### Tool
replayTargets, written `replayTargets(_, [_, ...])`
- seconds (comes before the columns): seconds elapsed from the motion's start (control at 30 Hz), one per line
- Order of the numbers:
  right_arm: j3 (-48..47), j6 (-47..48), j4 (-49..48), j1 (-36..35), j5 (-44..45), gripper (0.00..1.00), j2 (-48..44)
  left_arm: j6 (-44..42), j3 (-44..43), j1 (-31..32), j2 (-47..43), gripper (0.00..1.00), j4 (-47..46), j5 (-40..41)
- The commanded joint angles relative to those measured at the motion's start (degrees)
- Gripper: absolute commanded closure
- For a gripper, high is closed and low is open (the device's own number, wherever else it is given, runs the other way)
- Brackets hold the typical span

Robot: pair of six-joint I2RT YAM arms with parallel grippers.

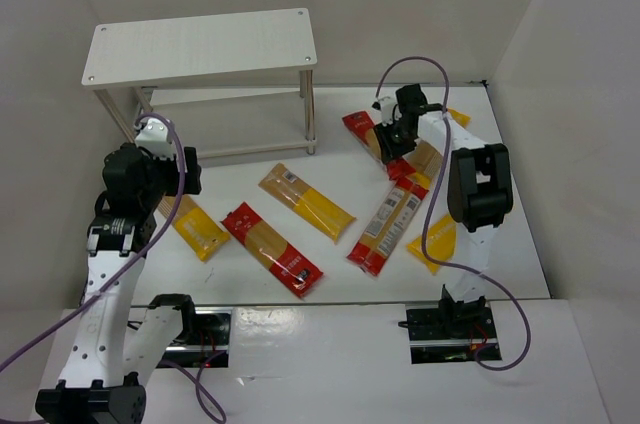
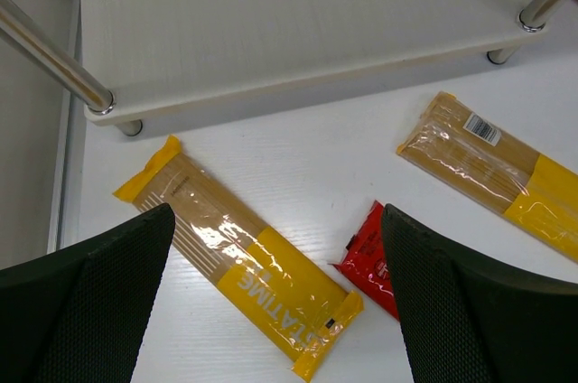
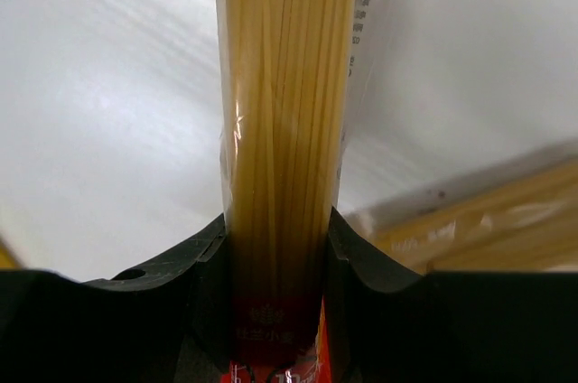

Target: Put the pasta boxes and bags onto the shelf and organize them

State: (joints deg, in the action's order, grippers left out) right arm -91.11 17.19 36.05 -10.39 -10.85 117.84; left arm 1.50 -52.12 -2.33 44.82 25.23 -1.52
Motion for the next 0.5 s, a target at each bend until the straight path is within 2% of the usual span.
replayTargets(0.0, [2.2,2.0,1.2,2.2,-6.8,1.00,-8.1,-1.0,0.0,-0.4,0.3,0.00,-2.0,-0.6])
replayTargets(0.33, [4.3,3.6,1.7,6.1,-17.3,1.00,-16.1,-0.4,0.0,-0.4,0.8,0.00,-2.0,0.0])
replayTargets(0.47, [4.3,3.6,2.4,6.7,-19.6,1.00,-18.5,-2.0,0.0,-0.4,-0.6,0.00,-2.0,-3.1])
